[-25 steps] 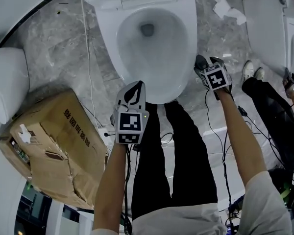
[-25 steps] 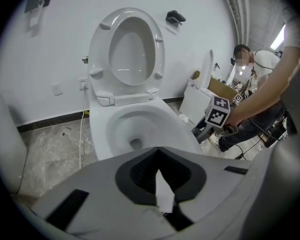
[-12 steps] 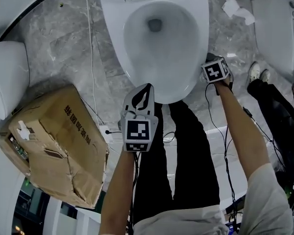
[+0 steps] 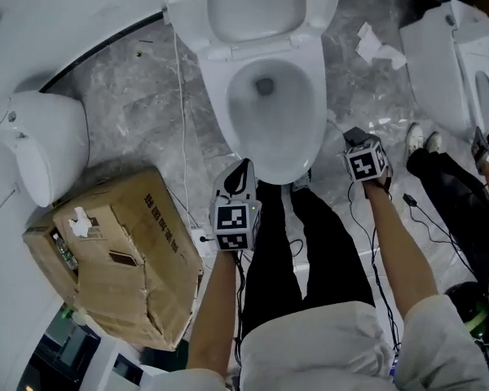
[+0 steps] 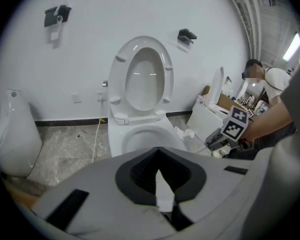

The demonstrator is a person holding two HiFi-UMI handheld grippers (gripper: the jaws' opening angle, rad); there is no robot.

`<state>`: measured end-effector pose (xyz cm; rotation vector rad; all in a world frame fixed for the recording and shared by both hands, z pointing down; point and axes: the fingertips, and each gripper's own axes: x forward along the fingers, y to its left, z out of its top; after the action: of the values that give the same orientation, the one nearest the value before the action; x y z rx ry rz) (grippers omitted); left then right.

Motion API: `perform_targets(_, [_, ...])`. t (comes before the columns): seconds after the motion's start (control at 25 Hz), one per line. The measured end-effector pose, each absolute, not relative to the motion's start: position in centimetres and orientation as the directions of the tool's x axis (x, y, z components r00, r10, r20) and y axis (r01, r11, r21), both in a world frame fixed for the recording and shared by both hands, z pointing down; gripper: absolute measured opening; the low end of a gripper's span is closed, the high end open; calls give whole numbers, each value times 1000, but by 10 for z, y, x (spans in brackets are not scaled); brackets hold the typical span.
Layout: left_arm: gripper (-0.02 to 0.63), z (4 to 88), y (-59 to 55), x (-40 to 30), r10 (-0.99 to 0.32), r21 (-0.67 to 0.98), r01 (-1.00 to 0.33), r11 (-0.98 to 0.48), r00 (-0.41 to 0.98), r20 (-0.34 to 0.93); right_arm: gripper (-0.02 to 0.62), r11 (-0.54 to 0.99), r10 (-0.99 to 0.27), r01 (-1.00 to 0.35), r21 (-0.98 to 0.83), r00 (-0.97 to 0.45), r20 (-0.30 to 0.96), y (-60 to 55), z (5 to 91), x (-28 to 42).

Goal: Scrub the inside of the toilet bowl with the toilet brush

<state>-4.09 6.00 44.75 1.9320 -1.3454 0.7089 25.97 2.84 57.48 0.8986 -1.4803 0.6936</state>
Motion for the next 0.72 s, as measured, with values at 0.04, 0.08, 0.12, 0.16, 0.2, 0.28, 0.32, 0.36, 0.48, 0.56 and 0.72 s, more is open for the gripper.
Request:
perform_targets(0.04, [21, 433, 58, -39, -591, 211, -950, -229, 308, 745, 175, 507, -156, -858, 84, 4, 988, 32, 550, 264])
perform_targets(0.08, [21, 418, 57, -38, -598, 208, -954, -214, 296, 745, 175, 488, -178, -869, 88, -1, 984, 34, 525, 267])
perform_targets(0.12, [21, 403, 56, -36, -601, 206, -958, -199, 285, 746, 175, 465, -205, -880, 94, -4, 979, 36, 499, 270])
perform_targets(0.16, [21, 389, 54, -34, -606, 207, -961, -183, 276, 746, 173, 447, -238, -888, 105, -5, 971, 34, 475, 272])
perform_targets(0.2, [21, 375, 52, -32, -613, 210, -963, -169, 269, 743, 173, 439, -276, -890, 122, -5, 961, 31, 453, 273])
perform_targets(0.28, [21, 350, 50, -29, -630, 212, -966, -151, 259, 732, 174, 436, -349, -886, 156, -7, 937, 26, 416, 273])
perform_targets(0.32, [21, 339, 51, -28, -639, 209, -967, -146, 254, 726, 174, 436, -381, -885, 163, -17, 925, 25, 400, 270])
perform_targets(0.36, [21, 330, 50, -28, -647, 204, -969, -142, 247, 722, 173, 438, -407, -884, 165, -31, 913, 22, 387, 268])
perform_targets(0.48, [22, 311, 46, -28, -665, 186, -974, -128, 223, 713, 173, 456, -442, -877, 153, -75, 894, 15, 354, 260])
perform_targets(0.56, [21, 301, 47, -32, -673, 180, -978, -108, 206, 711, 173, 479, -447, -866, 140, -103, 889, 17, 343, 251])
perform_targets(0.72, [21, 295, 48, -40, -677, 186, -980, -66, 180, 713, 173, 551, -424, -826, 118, -156, 892, 15, 341, 232])
